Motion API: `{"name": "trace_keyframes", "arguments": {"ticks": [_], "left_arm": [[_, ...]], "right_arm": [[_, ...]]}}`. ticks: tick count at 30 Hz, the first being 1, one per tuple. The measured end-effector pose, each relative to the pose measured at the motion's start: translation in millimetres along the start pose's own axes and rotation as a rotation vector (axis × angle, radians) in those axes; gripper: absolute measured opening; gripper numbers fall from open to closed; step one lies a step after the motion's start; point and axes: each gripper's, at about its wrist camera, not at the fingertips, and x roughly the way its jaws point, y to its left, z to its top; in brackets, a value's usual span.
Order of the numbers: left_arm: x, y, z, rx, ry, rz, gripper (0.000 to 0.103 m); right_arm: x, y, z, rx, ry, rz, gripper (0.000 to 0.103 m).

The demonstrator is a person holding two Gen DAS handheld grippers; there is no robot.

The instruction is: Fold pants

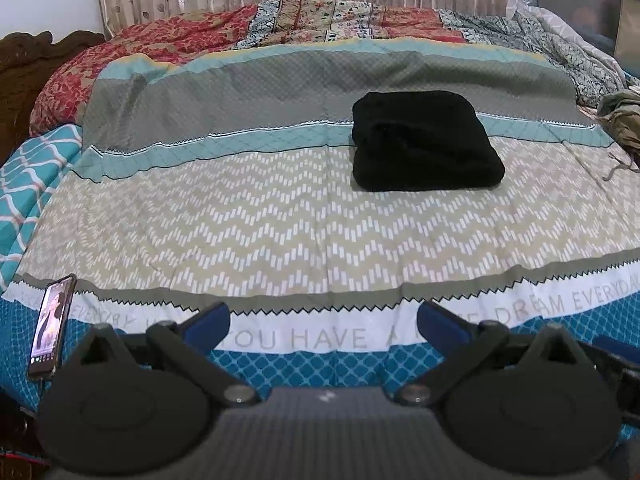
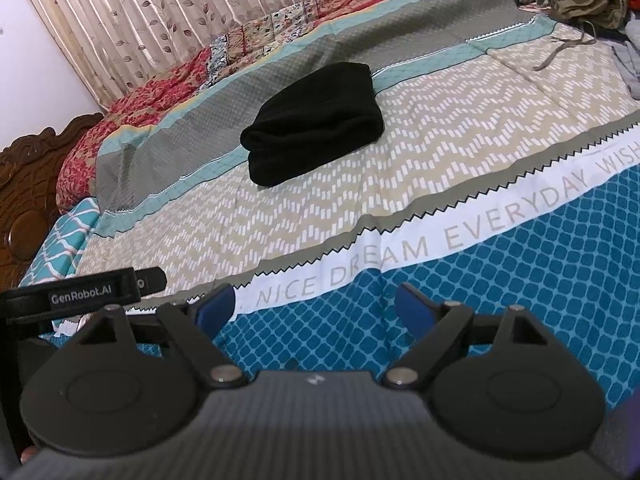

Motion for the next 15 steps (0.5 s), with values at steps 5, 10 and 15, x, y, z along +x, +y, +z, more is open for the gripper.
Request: {"name": "trace_keyframes", "arguments": {"ticks": [5, 10, 15], "left_arm": [[1.2, -1.6, -1.3, 0.007, 0.007, 0.008, 0.103], [4.0, -2.5, -4.0, 0.010, 0.035, 0.001, 0.103], [9.5, -6.0, -5.8, 0.026, 0.084, 0.016, 0.103]], "right_arm": [[-0.5, -1.8, -0.2, 0.002, -0.004, -0.015, 0.089], [-2.1, -4.5, 0.2, 0.008, -0.013, -0.023, 0.091], [-2.1, -4.0, 0.0, 0.014, -0.019, -0.058, 0.092]]}}
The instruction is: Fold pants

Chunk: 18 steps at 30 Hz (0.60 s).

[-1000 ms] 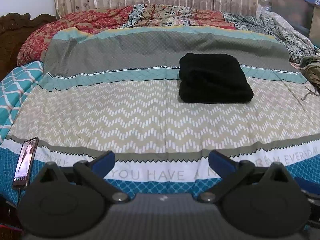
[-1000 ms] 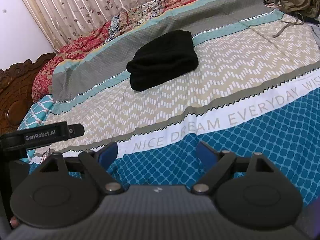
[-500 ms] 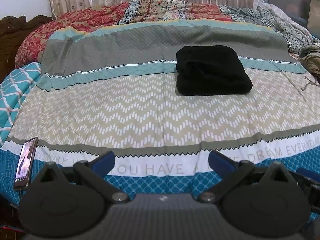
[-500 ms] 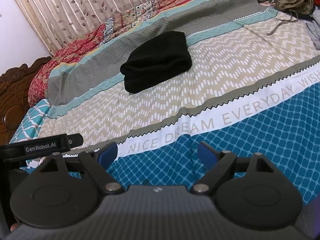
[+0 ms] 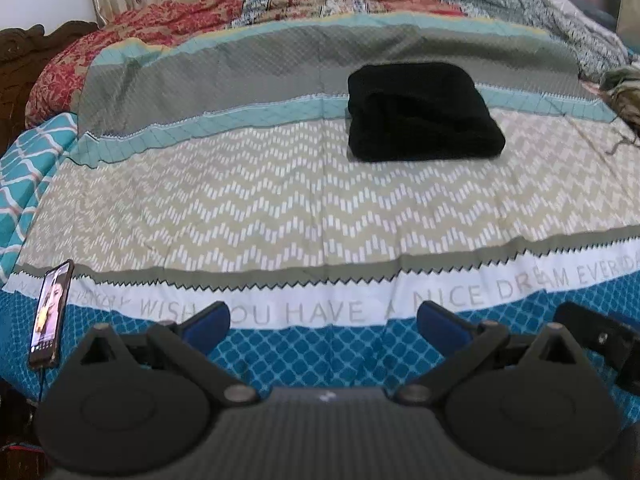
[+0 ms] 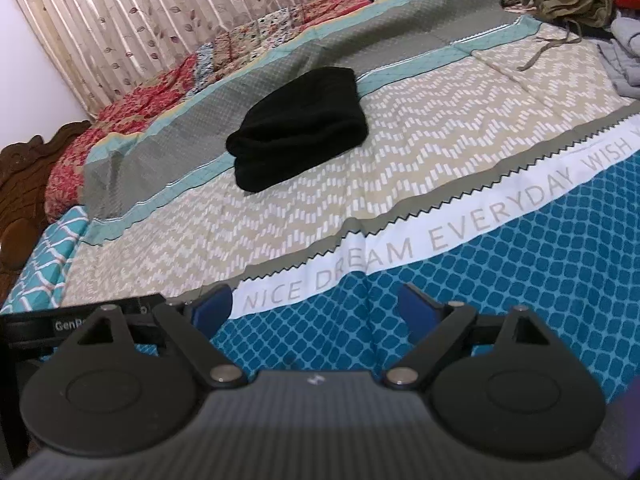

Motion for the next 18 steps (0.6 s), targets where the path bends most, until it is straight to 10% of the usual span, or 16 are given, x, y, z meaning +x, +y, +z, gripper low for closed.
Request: {"name": "trace_keyframes", "arguments": {"ticks": [18], "left_arm": [[3, -2, -2, 0.025, 0.024, 0.005, 0.103]], "right_arm": [[0, -12, 1, 0.070, 0.007, -0.035, 0.096]]}}
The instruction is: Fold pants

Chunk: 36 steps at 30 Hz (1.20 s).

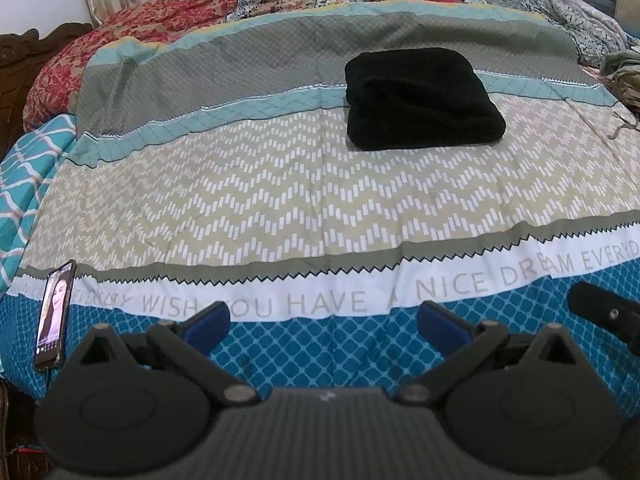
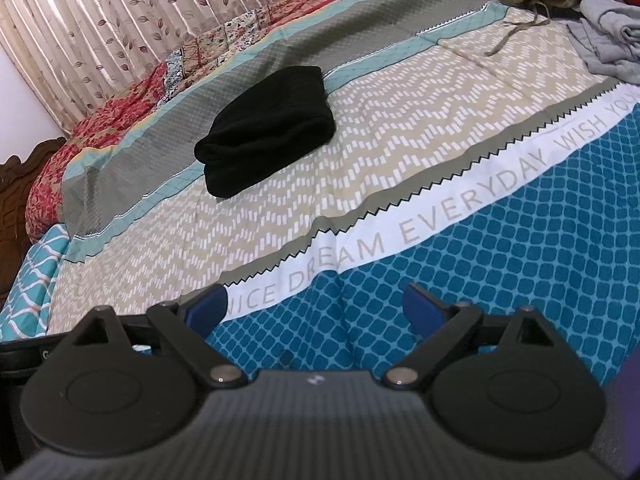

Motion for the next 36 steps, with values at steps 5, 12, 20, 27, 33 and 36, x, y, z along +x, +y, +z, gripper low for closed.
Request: {"name": "trace_keyframes", "arguments": {"ticks": [5, 12, 20, 27, 33, 36], "left_arm": [[3, 1, -2, -0.002, 0.016, 0.002, 0.103], [2, 1, -2, -0.005, 0.024, -0.009, 0.103], [-4, -5, -2, 0.023, -0.006, -0.014, 0.103], [-19, 0, 1, -0.012, -0.080, -0.042, 0.103], [-34, 2, 5, -0.027, -0.146, -0.074, 0.103], [-35, 0, 5, -0.017, -0.145, -0.076, 0.103]], "right_arm": [[0, 0, 0, -0.002, 0.004, 0.004, 0.096], [1, 0, -1, 0.008, 0.011, 0.007, 0.096], [1, 1, -1, 0.009, 0.013, 0.006, 0.096], [-1, -1, 0, 0.007, 0.001, 0.008, 0.096], [-3, -3, 3, 0.008, -0.009, 0.003, 0.096], [-3, -3, 3, 0.004, -0.008, 0.005, 0.096]]}}
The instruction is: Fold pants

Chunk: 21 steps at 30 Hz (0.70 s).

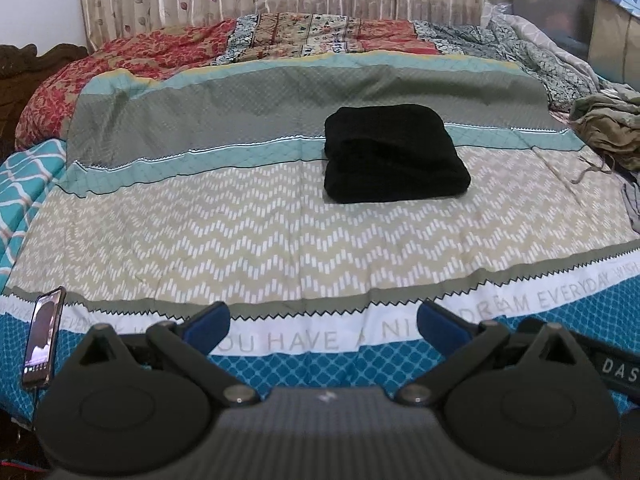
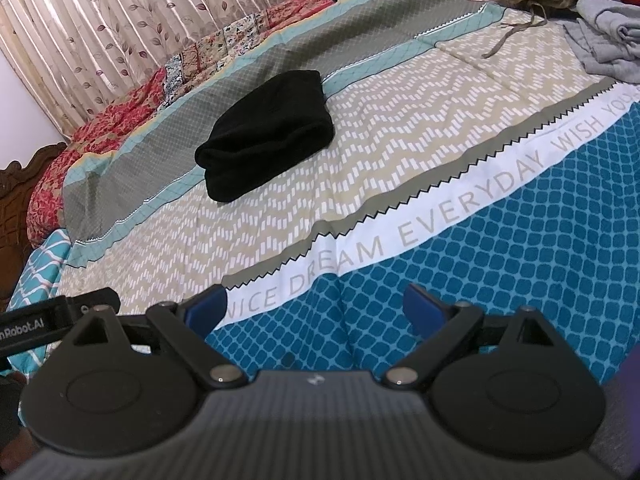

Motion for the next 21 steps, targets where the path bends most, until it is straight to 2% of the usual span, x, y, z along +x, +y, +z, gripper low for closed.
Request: {"name": "trace_keyframes", "arguments": {"ticks": [16, 21], "left_arm": [[4, 5, -1, 0.005, 0.016, 0.109, 0.103], [6, 9, -3, -0.006, 0.034, 0.092, 0.103]], "right_arm": [[-1, 4, 0, -0.026, -0.010, -0.003, 0.096], [-1, 3, 0, -0.023, -0.011, -0.003, 0.096]]}}
